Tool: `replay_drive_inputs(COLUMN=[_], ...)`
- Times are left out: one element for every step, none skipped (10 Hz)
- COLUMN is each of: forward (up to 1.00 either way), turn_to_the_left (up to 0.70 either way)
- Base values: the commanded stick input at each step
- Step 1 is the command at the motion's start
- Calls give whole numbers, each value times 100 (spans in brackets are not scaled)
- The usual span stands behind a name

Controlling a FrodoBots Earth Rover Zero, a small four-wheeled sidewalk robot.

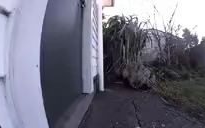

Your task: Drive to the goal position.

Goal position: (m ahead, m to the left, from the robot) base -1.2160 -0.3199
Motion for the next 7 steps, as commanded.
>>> replay_drive_inputs(forward=[-50,-28,0,0,0,0,0], turn_to_the_left=[0,0,0,0,0,0,0])
